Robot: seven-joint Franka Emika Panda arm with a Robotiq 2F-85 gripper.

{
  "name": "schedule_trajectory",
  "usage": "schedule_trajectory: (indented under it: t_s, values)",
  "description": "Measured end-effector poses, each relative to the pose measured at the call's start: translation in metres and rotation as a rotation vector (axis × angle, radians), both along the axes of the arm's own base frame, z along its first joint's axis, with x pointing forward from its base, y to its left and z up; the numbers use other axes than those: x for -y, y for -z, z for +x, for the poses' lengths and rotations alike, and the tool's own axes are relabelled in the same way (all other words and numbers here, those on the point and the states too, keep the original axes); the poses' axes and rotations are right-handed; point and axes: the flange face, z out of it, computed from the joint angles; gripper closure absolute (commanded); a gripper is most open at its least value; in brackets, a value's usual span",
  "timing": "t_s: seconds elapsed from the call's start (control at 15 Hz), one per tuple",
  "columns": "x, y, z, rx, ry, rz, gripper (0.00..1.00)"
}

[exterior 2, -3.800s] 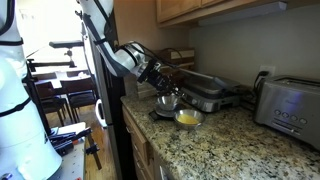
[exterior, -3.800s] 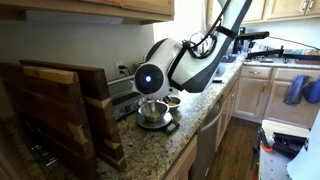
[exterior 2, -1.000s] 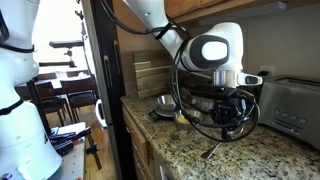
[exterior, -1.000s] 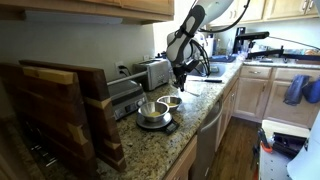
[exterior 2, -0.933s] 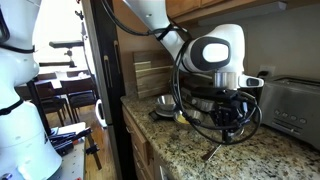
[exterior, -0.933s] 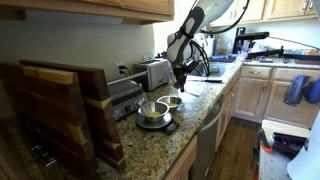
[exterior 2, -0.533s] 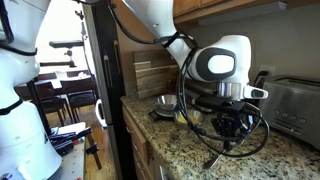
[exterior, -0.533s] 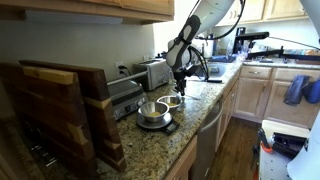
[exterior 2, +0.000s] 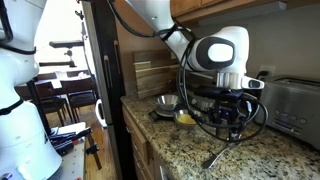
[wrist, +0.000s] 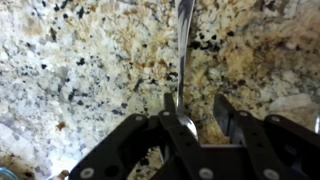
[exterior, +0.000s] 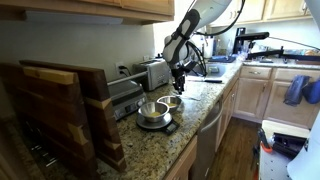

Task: Scoop some contents from the bowl to the left and put them in the bowl to the right.

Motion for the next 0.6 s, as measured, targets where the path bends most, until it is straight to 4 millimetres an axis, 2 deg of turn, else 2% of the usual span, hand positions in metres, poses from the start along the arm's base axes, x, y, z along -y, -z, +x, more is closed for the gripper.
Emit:
schedule_trajectory:
  t_s: [0.27, 0.33, 0.4, 0.53, 0.6]
  values:
    - [-0.017, -0.036, -0.001, 0.026, -0.026, -0.008, 0.01]
    - [-0.02, -0.043, -0.003, 0.033, -0.03, -0.009, 0.0]
    - [-0.022, -0.049, -0.004, 0.036, -0.035, -0.012, 0.1]
    - [-0.026, -0.056, -0.008, 0.035, -0.046, -0.019, 0.0]
    - [-0.027, -0.057, -0.008, 0.034, -0.048, -0.02, 0.0]
